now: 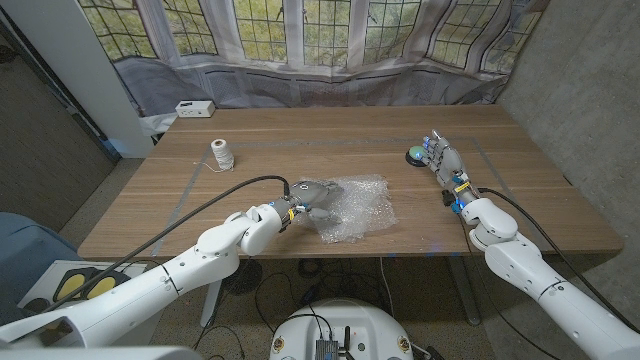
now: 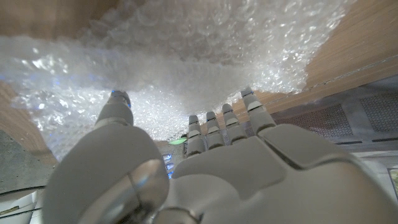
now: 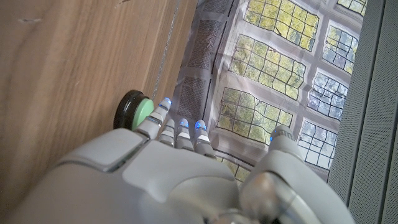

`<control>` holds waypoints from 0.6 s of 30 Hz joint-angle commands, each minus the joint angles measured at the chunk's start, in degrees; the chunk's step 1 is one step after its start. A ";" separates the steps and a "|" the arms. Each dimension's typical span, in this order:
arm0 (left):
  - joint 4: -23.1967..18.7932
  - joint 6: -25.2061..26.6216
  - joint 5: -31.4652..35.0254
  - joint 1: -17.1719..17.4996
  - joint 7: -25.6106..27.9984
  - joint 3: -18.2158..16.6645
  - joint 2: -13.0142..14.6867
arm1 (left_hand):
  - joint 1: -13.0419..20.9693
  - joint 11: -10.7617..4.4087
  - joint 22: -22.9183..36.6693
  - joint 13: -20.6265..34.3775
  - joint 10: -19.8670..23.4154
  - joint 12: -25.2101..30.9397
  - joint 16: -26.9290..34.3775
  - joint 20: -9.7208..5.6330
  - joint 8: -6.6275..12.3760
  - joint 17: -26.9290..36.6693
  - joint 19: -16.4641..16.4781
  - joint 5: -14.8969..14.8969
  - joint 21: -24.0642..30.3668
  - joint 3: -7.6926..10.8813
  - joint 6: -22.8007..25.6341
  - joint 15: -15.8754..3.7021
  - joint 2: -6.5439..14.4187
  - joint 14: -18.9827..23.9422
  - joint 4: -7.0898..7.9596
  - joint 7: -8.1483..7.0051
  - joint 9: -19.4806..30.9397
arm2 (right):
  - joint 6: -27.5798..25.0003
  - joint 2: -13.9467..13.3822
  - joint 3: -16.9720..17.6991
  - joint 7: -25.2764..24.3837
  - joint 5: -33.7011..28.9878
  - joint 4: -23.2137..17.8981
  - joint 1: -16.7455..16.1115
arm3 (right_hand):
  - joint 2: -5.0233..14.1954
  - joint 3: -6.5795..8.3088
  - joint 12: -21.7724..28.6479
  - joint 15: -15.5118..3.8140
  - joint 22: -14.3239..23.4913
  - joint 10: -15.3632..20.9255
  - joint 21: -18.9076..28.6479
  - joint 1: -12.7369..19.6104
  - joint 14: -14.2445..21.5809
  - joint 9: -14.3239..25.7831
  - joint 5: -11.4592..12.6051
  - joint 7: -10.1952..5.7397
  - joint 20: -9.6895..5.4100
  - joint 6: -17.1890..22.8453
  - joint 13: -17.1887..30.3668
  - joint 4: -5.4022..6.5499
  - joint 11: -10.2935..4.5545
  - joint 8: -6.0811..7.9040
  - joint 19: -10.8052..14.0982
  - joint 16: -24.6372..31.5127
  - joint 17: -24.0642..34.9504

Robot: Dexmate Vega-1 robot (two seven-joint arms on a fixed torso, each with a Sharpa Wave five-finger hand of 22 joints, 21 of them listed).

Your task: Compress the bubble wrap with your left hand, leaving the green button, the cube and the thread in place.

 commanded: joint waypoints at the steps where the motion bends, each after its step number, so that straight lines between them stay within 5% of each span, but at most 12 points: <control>1: -1.10 3.24 1.93 -0.34 -3.23 1.39 0.04 | 1.78 0.52 0.07 0.36 -2.32 -0.62 -0.47 0.05 0.05 0.15 -1.11 0.01 -0.52 0.61 -1.03 0.72 0.03 -2.78 -0.07 -0.55 0.32 | 0.13 0.01 0.10 -0.39 -0.07 -0.49 -0.60 | 0.05 -0.07 -0.23 0.23 0.20 0.34 -0.15 0.20 0.27 0.19 0.07 0.12 0.57 0.41 0.13 -0.02 0.19 0.14 0.12 -0.16 0.27; 8: -1.78 4.60 1.86 -0.44 -4.80 1.53 -0.12 | 2.74 0.74 0.10 0.38 -3.49 -0.77 -0.20 -0.04 -0.08 0.16 -1.03 0.07 -0.44 1.02 -2.09 1.07 0.39 -3.26 -0.25 -0.56 0.33 | 0.48 0.17 0.11 0.26 0.29 0.01 -0.53 | 0.08 -0.10 -0.23 0.35 0.21 0.41 -0.16 0.17 0.27 0.19 0.07 0.08 0.76 0.45 0.14 0.01 0.18 0.14 0.07 -0.16 0.29; 18: -2.86 6.25 1.08 -0.87 -7.48 1.62 -0.33 | 13.31 1.41 0.44 0.43 -2.15 1.00 1.26 -0.23 1.14 0.01 12.08 0.29 3.62 4.68 -1.52 0.29 2.95 1.27 -1.31 1.33 0.42 | 0.46 0.18 -0.08 1.46 0.86 0.79 -0.28 | 0.07 -0.14 -0.19 0.46 0.21 0.61 -0.18 0.16 0.24 0.20 0.07 0.03 0.99 0.42 0.15 0.00 0.00 0.11 -0.04 -0.17 0.31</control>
